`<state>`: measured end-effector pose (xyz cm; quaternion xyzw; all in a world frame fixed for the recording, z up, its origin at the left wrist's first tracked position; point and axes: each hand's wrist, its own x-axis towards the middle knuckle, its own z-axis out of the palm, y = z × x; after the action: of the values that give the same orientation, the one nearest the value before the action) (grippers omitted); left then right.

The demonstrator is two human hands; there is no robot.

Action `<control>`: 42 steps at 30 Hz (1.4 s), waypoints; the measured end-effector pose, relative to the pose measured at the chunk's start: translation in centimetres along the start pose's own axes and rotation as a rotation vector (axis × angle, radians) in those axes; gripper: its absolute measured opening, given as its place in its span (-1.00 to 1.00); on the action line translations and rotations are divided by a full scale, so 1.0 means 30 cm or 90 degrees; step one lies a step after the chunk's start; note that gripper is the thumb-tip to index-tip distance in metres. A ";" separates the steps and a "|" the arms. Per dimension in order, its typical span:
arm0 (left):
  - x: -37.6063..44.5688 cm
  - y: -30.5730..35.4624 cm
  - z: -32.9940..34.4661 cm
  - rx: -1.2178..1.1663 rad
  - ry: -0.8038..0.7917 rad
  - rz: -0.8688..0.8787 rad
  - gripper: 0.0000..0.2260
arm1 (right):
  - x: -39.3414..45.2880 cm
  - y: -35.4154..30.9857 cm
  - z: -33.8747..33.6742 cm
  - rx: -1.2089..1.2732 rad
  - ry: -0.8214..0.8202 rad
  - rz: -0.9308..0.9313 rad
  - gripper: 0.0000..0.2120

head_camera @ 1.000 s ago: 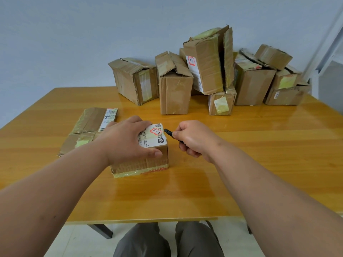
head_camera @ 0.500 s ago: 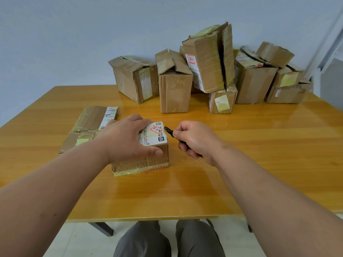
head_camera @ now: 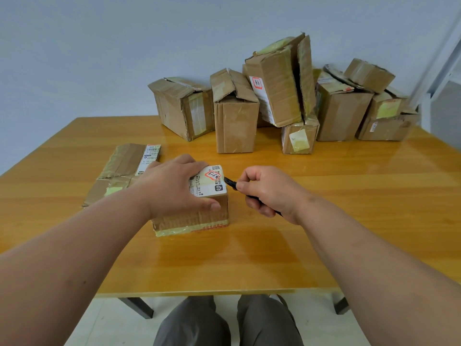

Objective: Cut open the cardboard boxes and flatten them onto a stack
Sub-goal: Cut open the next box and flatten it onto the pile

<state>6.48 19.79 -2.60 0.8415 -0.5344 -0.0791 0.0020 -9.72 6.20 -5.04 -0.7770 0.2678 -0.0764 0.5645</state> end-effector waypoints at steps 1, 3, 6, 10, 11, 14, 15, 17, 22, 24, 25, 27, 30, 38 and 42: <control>0.001 -0.001 0.001 0.001 -0.001 0.000 0.01 | -0.002 0.001 -0.003 -0.003 -0.004 0.000 -0.83; 0.005 -0.004 0.001 -0.002 0.000 -0.004 0.01 | -0.013 0.003 -0.010 -0.010 -0.022 0.003 -0.83; 0.005 -0.005 -0.001 -0.007 -0.001 -0.011 0.01 | -0.034 0.001 -0.018 -0.034 -0.048 0.005 -0.82; 0.000 0.005 -0.003 -0.002 -0.011 -0.020 0.04 | -0.036 -0.005 -0.030 -0.030 -0.071 0.023 -0.87; -0.001 0.007 -0.004 0.002 -0.014 -0.023 0.04 | -0.035 -0.007 -0.033 -0.028 -0.077 0.036 -0.88; -0.008 0.009 -0.008 0.012 -0.026 -0.023 0.02 | -0.027 0.005 -0.050 -0.013 -0.047 0.084 -0.87; -0.009 0.006 -0.009 0.012 -0.028 -0.017 -0.01 | -0.025 0.013 -0.058 -0.006 -0.014 0.096 -0.87; -0.011 -0.007 -0.016 -0.007 -0.042 -0.001 -0.07 | -0.028 0.018 -0.066 0.001 0.055 0.090 -0.87; -0.022 -0.042 -0.049 -0.215 -0.050 0.026 -0.30 | -0.037 -0.061 0.002 -0.068 0.132 -0.053 -0.90; -0.038 -0.066 -0.056 -0.229 -0.038 0.034 -0.40 | -0.025 -0.091 0.031 -0.178 0.131 -0.112 -0.90; -0.048 -0.084 -0.058 -0.232 -0.043 0.033 -0.41 | -0.018 -0.098 0.041 -0.230 0.123 -0.127 -0.89; -0.073 -0.127 -0.061 -0.250 -0.067 0.016 -0.35 | -0.006 -0.103 0.047 -0.303 0.106 -0.133 -0.89; -0.116 -0.195 -0.041 -0.323 -0.070 -0.026 -0.26 | -0.003 -0.120 0.038 -0.387 0.105 -0.146 -0.88; -0.146 -0.226 0.020 -0.410 0.018 -0.057 -0.24 | 0.022 -0.256 0.125 -0.705 0.126 -0.305 -0.76; -0.152 -0.230 0.035 -0.467 0.035 -0.052 -0.26 | 0.061 -0.300 0.188 -0.756 0.121 -0.370 -0.75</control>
<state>10.65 26.92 -3.65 0.8074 -0.4359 -0.2431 0.3148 -2.81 11.97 0.90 -0.9863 0.0929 -0.1332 -0.0288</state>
